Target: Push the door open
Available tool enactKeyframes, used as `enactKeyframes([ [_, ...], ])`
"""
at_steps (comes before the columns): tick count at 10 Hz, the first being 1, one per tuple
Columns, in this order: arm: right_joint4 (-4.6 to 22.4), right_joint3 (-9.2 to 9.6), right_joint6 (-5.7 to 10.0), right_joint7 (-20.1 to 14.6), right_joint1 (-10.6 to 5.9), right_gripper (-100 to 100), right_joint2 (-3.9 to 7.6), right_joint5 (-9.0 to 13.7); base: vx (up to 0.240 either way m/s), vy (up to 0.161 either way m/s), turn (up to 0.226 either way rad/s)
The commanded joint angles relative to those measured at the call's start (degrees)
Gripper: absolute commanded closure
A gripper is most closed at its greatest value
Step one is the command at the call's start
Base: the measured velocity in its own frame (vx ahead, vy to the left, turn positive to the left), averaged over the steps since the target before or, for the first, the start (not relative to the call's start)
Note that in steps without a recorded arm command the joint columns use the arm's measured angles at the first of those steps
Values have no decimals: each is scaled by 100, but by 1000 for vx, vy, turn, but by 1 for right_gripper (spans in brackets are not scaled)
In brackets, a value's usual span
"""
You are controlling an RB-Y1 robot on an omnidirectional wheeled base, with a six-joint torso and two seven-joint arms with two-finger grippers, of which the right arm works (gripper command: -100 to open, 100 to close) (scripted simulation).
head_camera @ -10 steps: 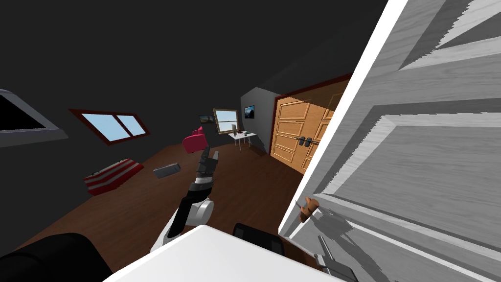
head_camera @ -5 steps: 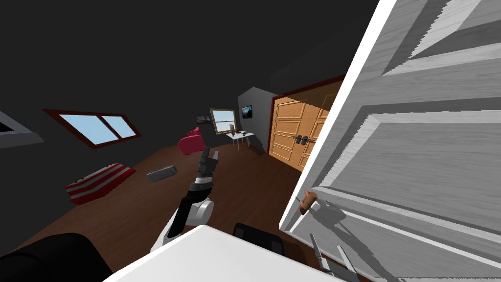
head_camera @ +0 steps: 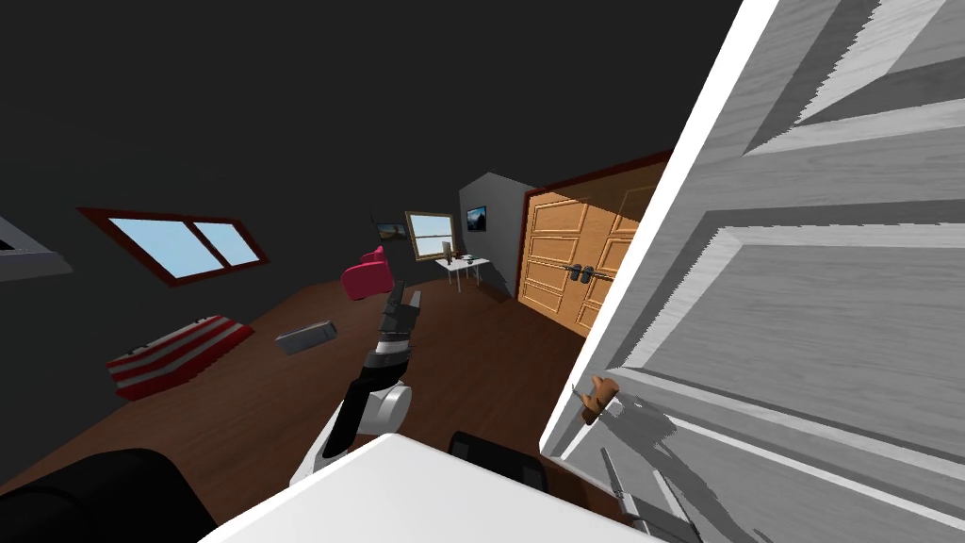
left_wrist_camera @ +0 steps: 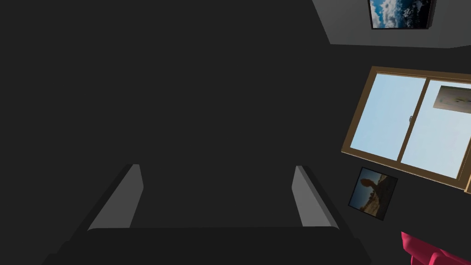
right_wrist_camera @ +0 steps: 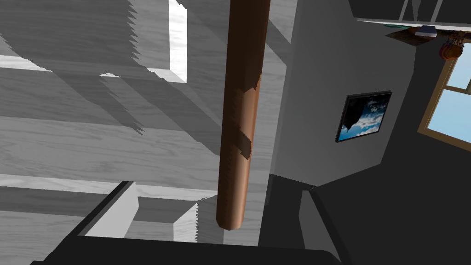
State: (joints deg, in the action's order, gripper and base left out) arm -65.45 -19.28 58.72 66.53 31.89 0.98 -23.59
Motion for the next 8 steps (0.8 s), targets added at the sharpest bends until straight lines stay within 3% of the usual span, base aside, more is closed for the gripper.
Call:
enactKeyframes([
  [1,-3,-15,-51,8,-51,-100,52,9,229,-30,18],
  [3,24,-40,-118,32,-149,-100,-45,23,232,-28,26],
  [4,36,-51,-148,42,-191,-100,-155,29,211,-48,20],
  [5,84,-55,-94,43,-182,-100,-85,33,97,-26,11],
  [6,84,-55,-94,43,-182,100,-85,33,-11,6,-5],
  [8,84,-55,-94,43,-182,100,-85,33,-33,18,9],
])
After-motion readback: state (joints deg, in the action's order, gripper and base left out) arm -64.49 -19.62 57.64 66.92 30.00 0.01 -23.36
